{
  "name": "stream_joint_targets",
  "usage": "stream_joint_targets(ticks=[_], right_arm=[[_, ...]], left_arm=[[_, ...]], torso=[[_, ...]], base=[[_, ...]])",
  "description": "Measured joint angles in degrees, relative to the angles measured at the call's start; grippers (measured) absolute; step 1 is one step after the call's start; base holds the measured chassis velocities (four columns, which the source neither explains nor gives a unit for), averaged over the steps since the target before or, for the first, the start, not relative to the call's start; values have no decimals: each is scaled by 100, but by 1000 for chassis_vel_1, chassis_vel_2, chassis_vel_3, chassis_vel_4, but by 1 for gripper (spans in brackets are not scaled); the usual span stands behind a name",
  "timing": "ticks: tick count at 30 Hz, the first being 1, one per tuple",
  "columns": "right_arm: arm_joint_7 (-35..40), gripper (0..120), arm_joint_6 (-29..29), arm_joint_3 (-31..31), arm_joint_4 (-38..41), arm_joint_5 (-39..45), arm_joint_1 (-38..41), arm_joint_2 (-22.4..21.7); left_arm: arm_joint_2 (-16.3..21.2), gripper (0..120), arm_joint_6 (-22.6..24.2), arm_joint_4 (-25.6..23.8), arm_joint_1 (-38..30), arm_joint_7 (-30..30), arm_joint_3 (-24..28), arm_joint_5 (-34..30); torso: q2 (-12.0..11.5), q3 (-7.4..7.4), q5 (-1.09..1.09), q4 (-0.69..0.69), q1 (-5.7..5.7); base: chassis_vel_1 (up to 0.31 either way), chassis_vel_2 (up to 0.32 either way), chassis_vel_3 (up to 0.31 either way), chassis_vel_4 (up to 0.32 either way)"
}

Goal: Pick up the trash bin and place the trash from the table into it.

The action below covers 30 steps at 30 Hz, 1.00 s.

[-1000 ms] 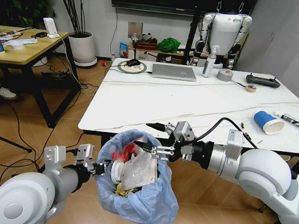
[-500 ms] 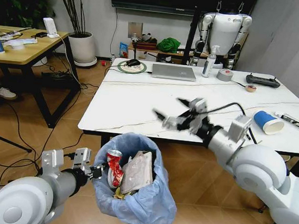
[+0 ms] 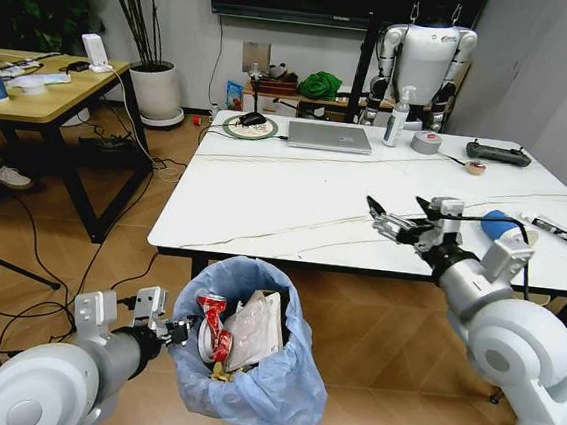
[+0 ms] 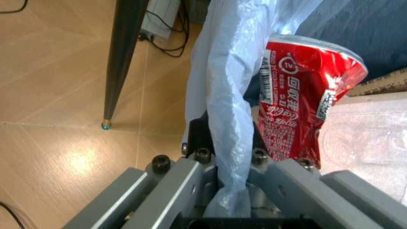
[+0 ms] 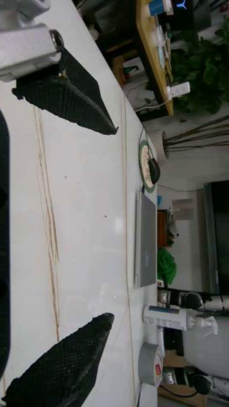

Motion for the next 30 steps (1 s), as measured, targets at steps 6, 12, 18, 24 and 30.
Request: stream_joint_targets(ticks=[6, 12, 18, 24, 30], right_arm=[[-21, 100, -4, 16, -31, -85, -101, 51], [-21, 100, -19, 55, -44, -70, -134, 53], [-23, 100, -23, 102, -49, -46, -155, 29], [-24, 100, -33, 108, -65, -39, -192, 29], [4, 100, -27, 52, -109, -45, -175, 45]], left_arm=[[35, 0, 0, 0, -8, 0, 15, -27], [34, 0, 0, 0, -9, 0, 38, -36], [70, 0, 0, 0, -18, 1, 40, -57], [64, 0, 0, 0, -17, 2, 55, -59], [82, 0, 0, 0, -4, 3, 43, -62]], torso=[[0, 0, 0, 0, 1], [0, 1, 1, 1, 1], [0, 0, -1, 0, 1], [0, 1, 0, 0, 1], [-1, 2, 0, -1, 2]], base=[[-40, -37, 44, 47], [-121, -110, 124, 117], [-131, -152, 127, 141], [-179, -162, 177, 172], [-205, -205, 202, 193]])
